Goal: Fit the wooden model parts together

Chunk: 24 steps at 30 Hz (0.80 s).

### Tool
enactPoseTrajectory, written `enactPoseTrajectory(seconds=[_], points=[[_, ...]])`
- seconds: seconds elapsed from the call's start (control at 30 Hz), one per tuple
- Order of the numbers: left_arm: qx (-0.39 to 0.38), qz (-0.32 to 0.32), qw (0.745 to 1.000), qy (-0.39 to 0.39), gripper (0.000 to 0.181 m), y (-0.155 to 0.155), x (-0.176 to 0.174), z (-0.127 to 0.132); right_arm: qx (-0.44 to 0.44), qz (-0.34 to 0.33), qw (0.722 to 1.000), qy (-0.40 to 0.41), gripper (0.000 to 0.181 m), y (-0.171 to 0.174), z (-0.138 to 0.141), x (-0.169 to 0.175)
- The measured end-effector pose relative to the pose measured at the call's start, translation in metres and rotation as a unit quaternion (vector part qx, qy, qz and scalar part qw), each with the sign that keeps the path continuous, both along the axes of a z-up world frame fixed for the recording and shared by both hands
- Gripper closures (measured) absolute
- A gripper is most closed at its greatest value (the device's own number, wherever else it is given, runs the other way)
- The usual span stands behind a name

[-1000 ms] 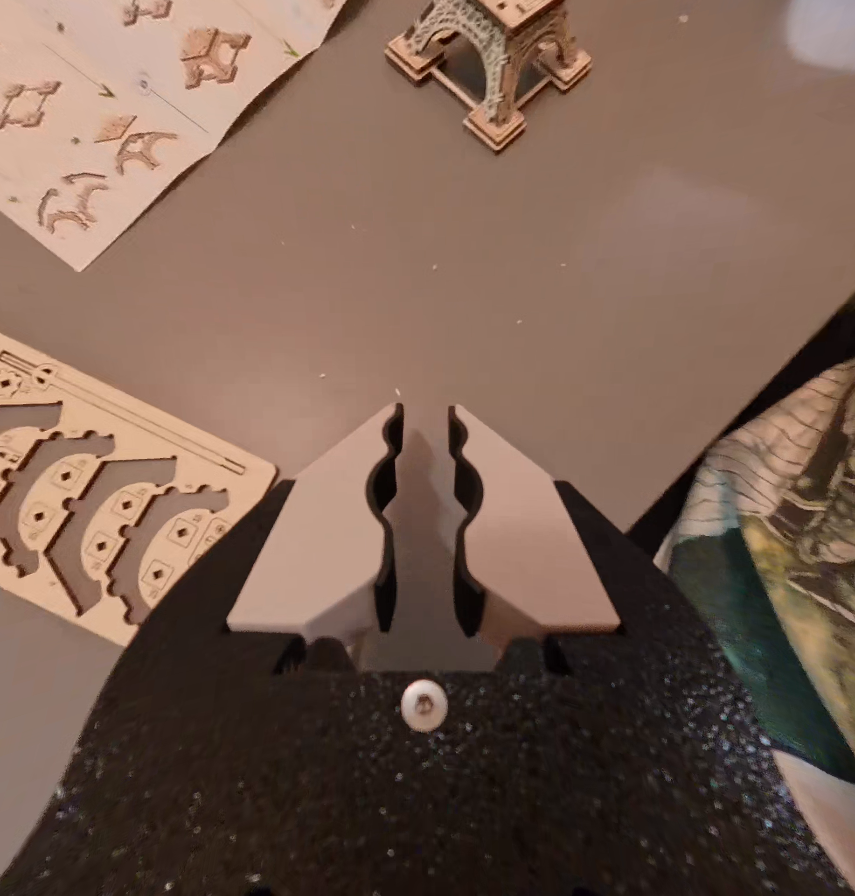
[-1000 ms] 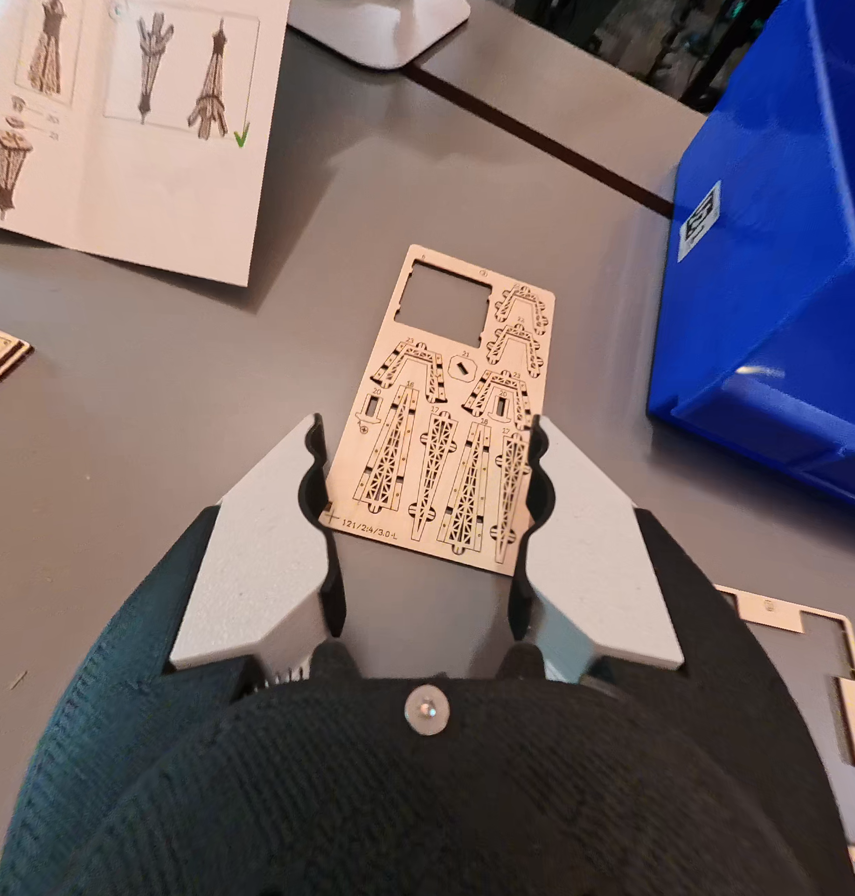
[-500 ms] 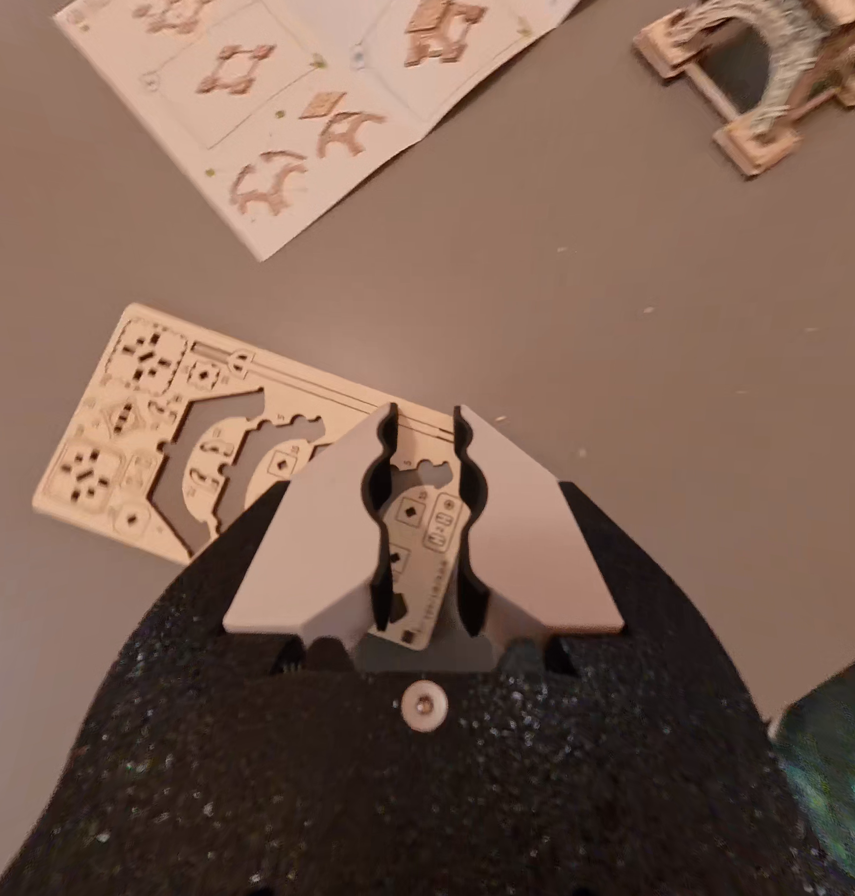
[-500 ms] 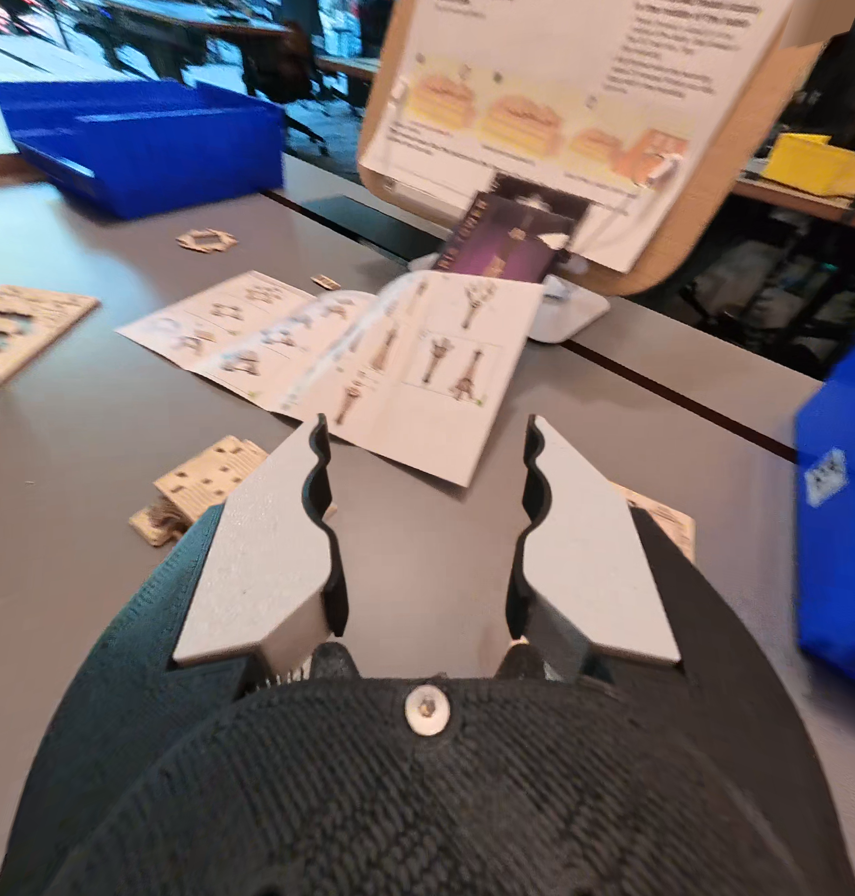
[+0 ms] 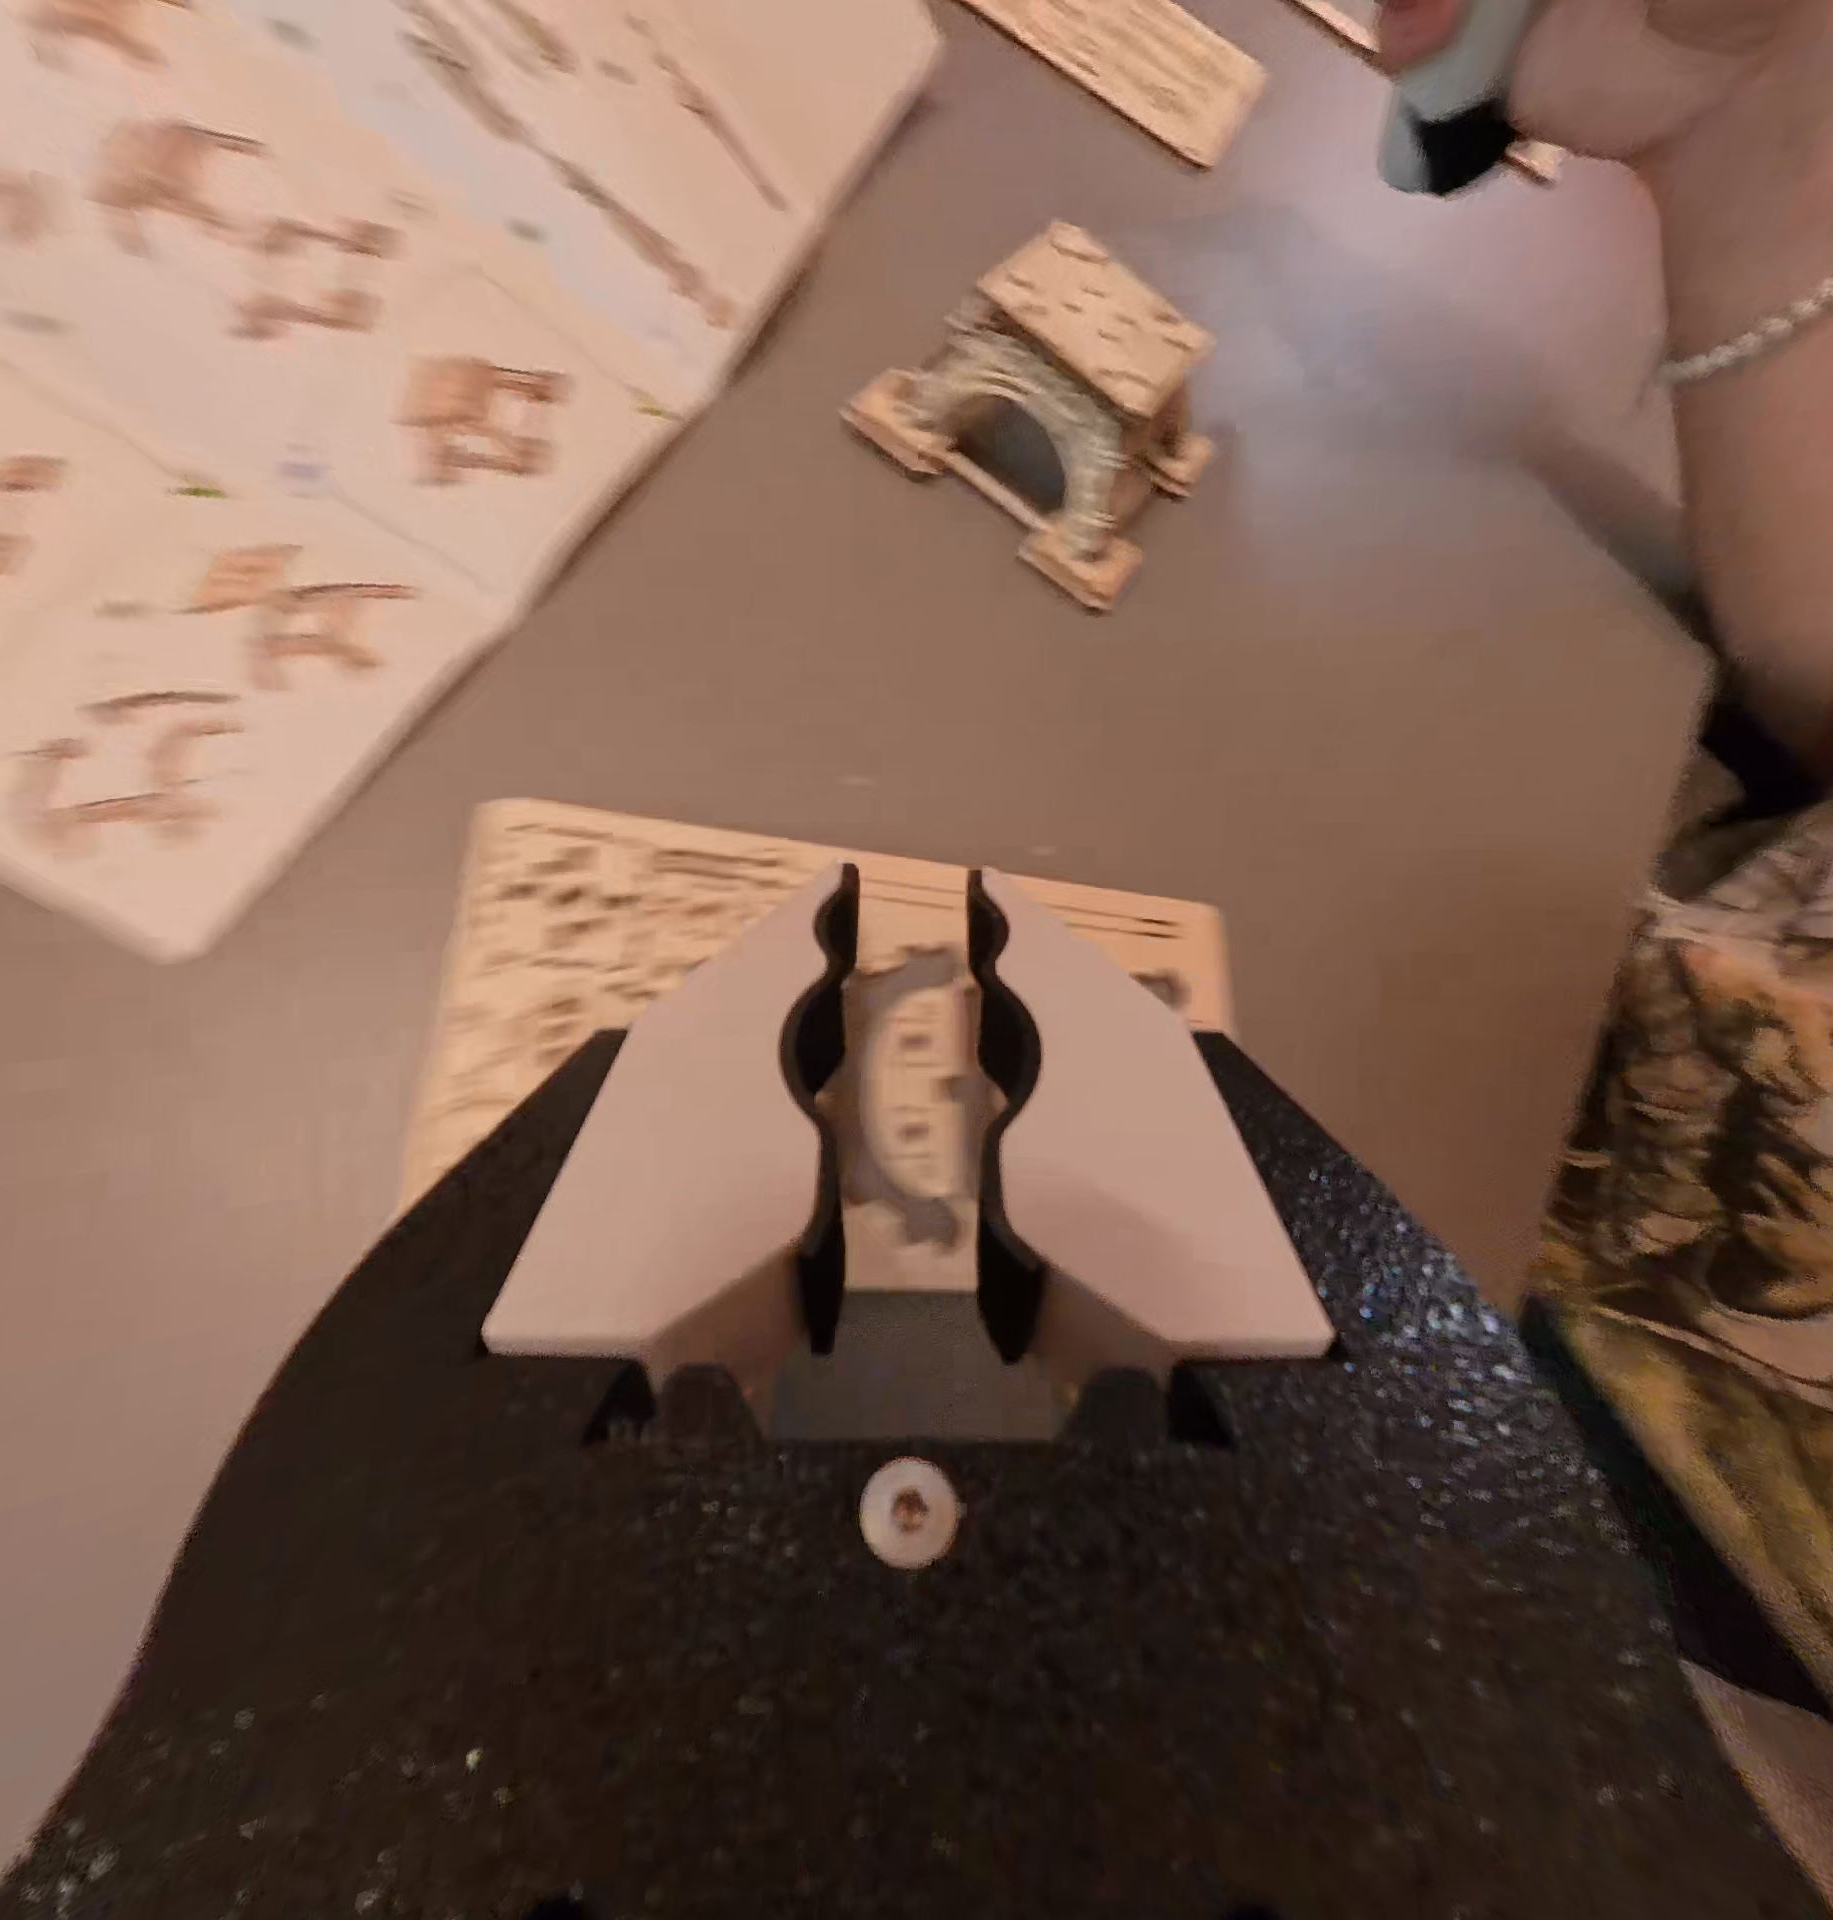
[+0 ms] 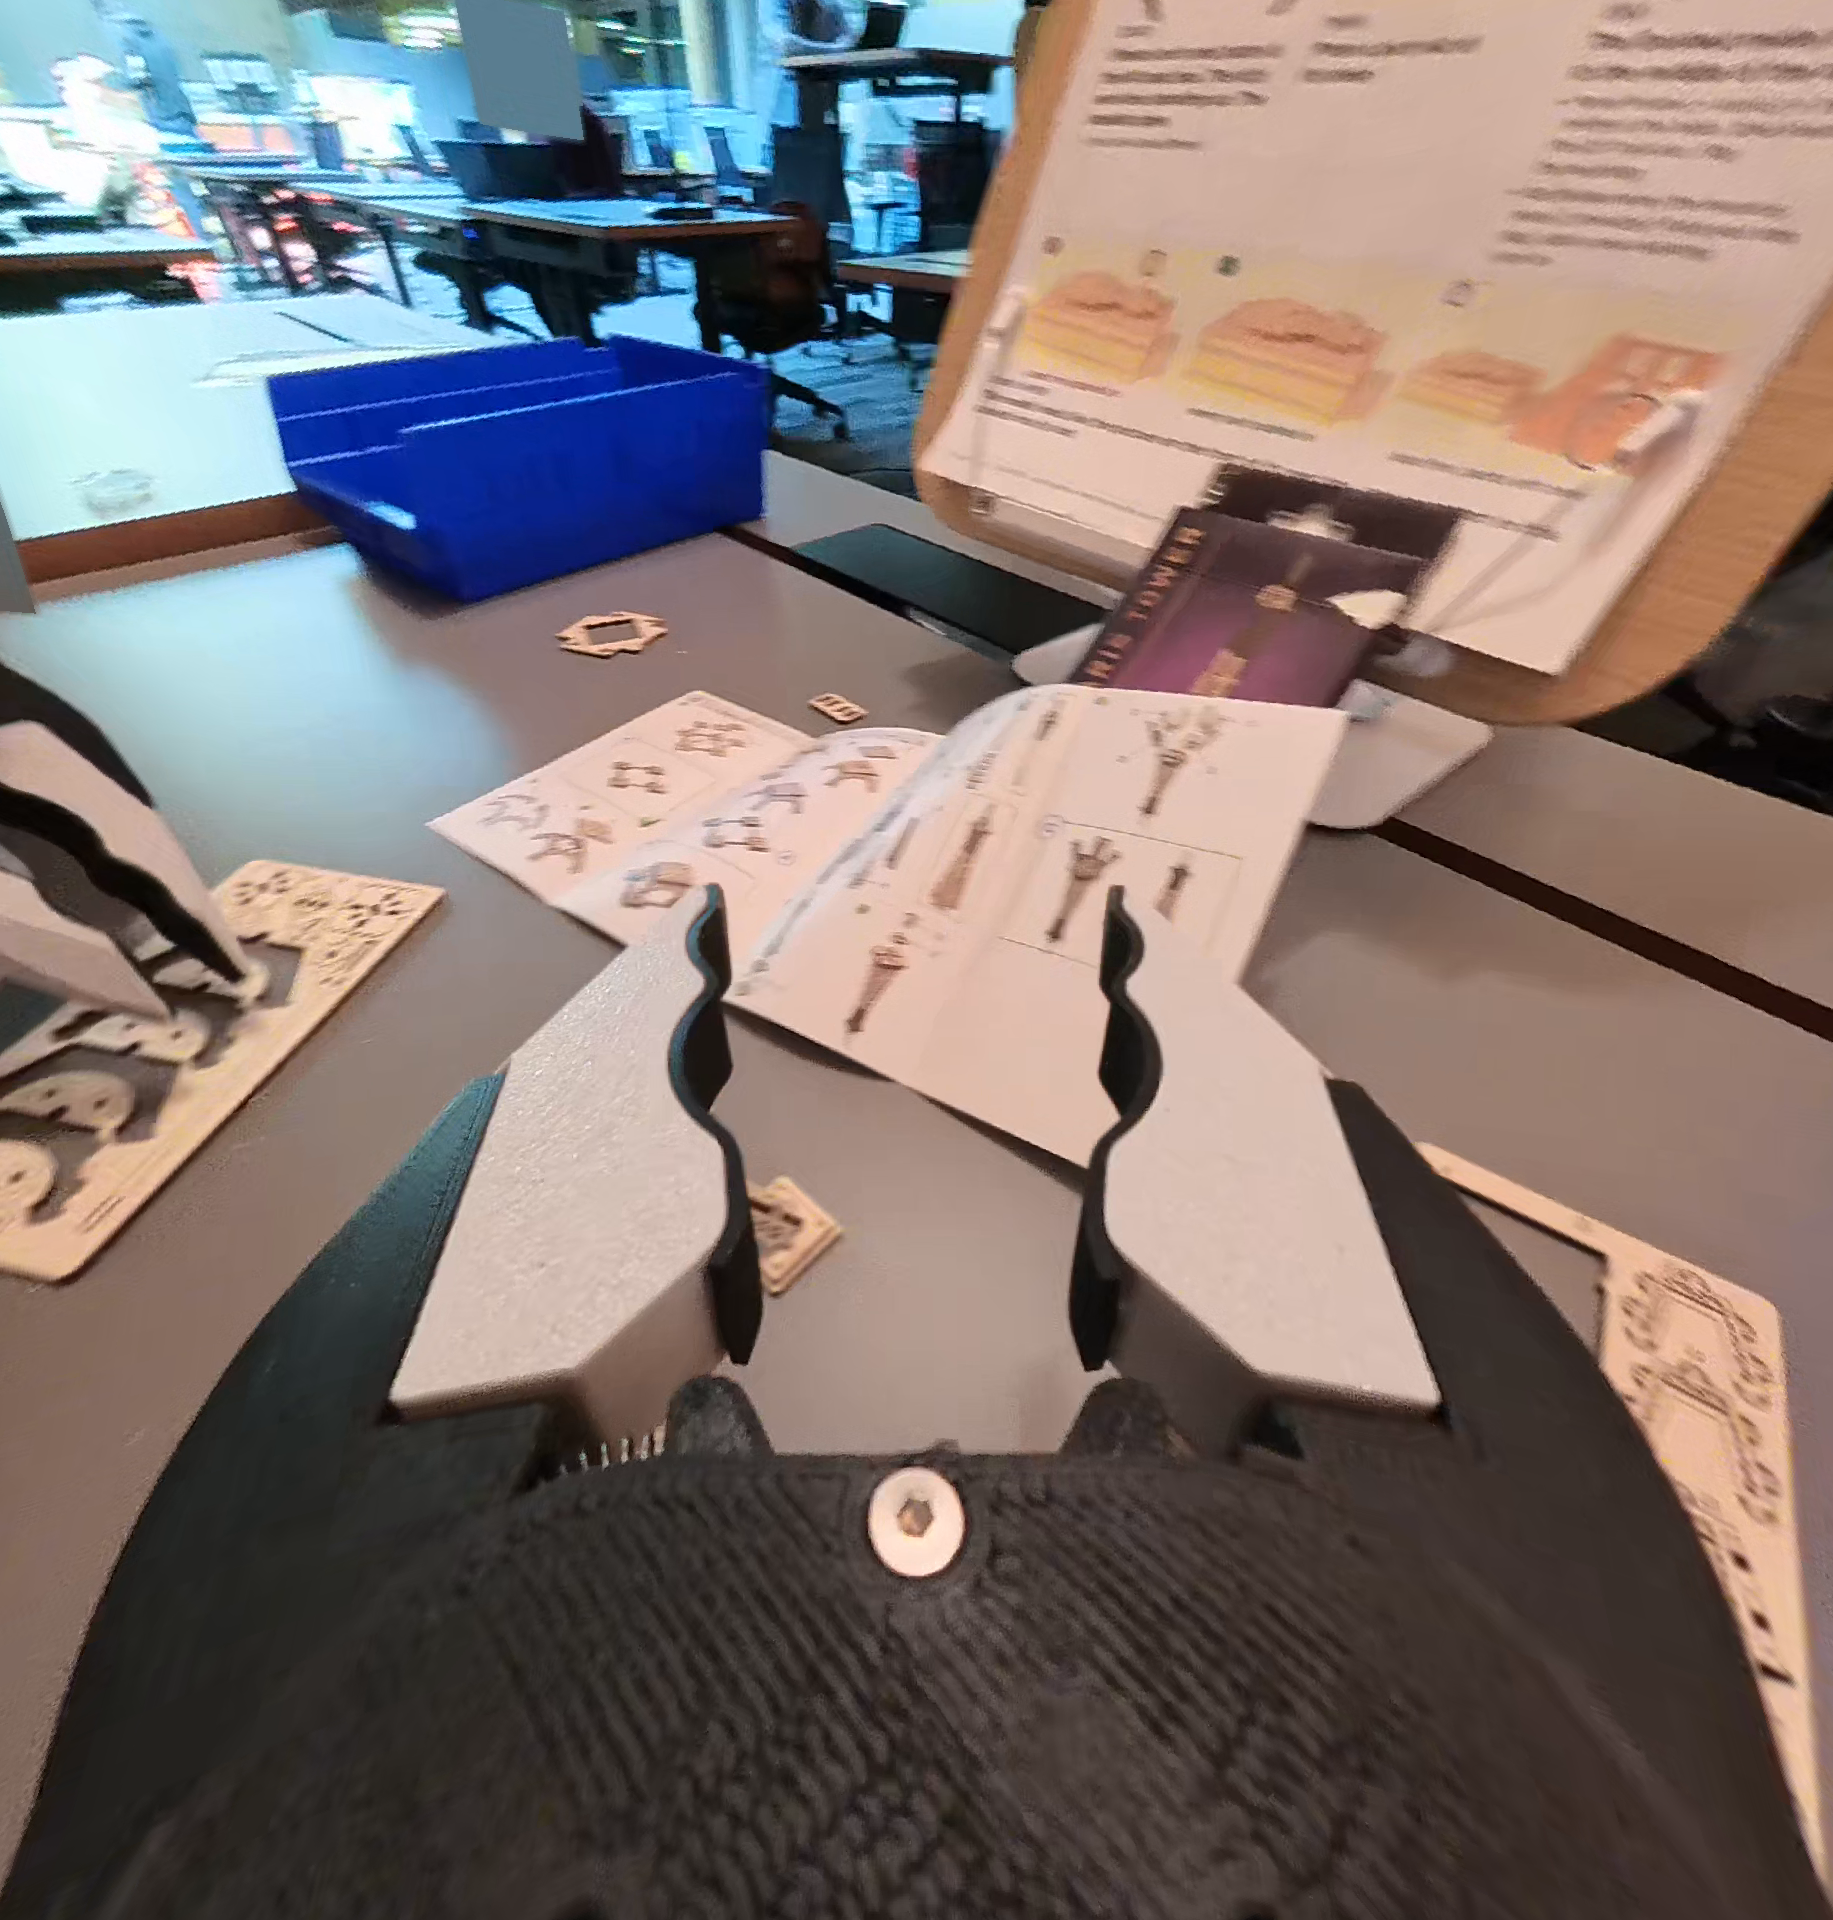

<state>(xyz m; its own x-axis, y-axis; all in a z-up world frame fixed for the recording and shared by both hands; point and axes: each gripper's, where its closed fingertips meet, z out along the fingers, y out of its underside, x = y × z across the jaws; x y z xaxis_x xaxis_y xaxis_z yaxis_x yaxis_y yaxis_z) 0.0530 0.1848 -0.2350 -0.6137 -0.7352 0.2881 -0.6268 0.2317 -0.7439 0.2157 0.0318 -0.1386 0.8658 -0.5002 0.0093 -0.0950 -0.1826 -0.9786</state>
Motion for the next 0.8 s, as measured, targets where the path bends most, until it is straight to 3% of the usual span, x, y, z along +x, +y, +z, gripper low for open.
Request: enactPoseTrajectory(seconds=[0.13, 0.27, 0.47, 0.6, 0.73, 0.8], points=[[0.029, 0.116, 0.993, -0.013, 0.164, 0.076, 0.044, 0.01, 0.026, -0.041, 0.999, 0.025, 0.113, -0.014, -0.003, 0.034], [0.022, 0.172, 0.985, -0.016, 0.164, 0.115, 0.073, 0.013, -0.016, -0.042, 0.999, 0.025, 0.112, -0.01, -0.022, 0.054], [0.007, 0.156, 0.987, -0.028, 0.165, 0.12, 0.086, 0.002, -0.006, -0.067, 0.998, -0.002, 0.112, -0.008, -0.025, 0.077], [-0.011, 0.11, 0.994, -0.006, 0.161, 0.113, 0.073, -0.008, 0.001, -0.062, 0.998, -0.011, 0.113, -0.008, -0.028, 0.078], [-0.037, 0.024, 0.999, 0.018, 0.155, 0.091, 0.047, -0.004, 0.007, -0.07, 0.997, -0.009, 0.113, -0.012, -0.03, 0.081], [-0.013, -0.017, 1.0, 0.018, 0.145, 0.083, 0.035, -0.006, 0.01, -0.068, 0.998, -0.008, 0.113, -0.012, -0.031, 0.08]])
